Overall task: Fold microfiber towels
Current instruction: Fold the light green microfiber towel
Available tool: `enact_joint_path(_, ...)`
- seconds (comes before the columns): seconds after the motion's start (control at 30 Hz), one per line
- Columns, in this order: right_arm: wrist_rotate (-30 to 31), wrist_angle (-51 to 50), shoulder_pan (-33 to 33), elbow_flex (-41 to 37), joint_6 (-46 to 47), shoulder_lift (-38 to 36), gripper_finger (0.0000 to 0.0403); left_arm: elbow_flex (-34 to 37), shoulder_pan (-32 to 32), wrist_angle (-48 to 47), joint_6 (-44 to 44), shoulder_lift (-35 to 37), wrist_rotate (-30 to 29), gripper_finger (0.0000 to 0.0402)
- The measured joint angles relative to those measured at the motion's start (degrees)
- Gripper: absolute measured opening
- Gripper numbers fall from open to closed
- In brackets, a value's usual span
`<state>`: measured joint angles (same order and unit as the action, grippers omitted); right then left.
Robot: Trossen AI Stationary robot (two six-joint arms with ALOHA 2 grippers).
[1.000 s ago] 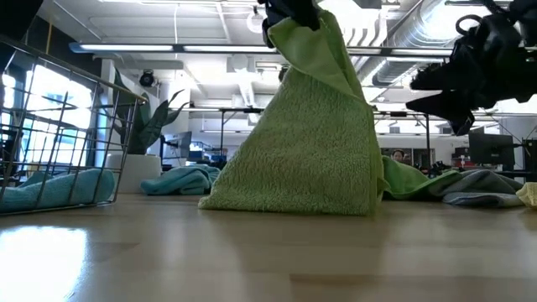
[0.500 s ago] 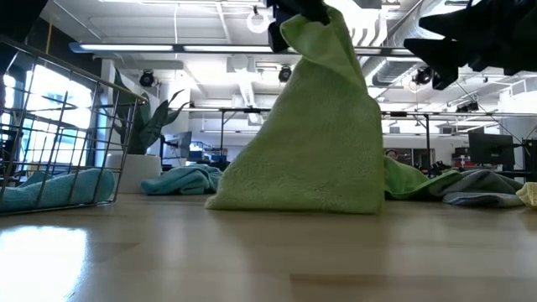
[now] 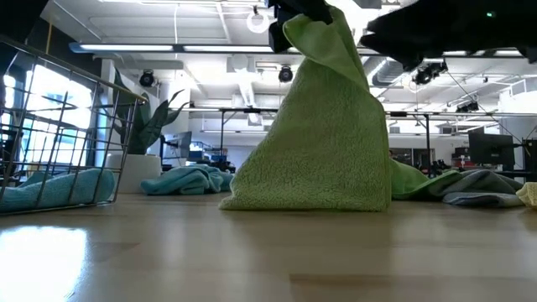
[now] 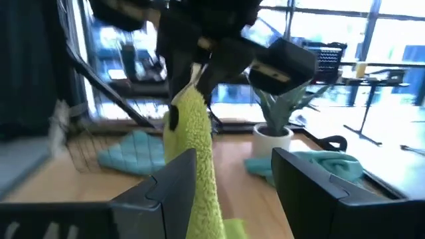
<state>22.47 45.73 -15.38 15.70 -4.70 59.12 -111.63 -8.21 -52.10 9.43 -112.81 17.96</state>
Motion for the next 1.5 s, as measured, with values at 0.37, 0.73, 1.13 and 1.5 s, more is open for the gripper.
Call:
enact_joint_path(0.37,2.68,-13.33,-0.03,12.49,-0.4,7.43,0.0188,0.0,-1.3,-0.07,0.52,0.0,-0.09,0.0005)
enact_joint_path(0.73,12.02,-16.48,0.01,14.47,-1.78,7.79,0.0188,0.0,-1.97,-0.09,0.46,0.0,0.47,0.0005)
enact_joint_path(1.13,22.02,-25.86,0.0,14.47,0.67,7.79,0.0188,0.0,-1.9,-0.09,0.46,0.0,0.52,0.0005)
enact_joint_path(1.5,20.71,-37.15,0.0,14.47,13.94,10.0,0.0188,0.0,-1.9,0.04,0.45,0.0,1.8,0.0005)
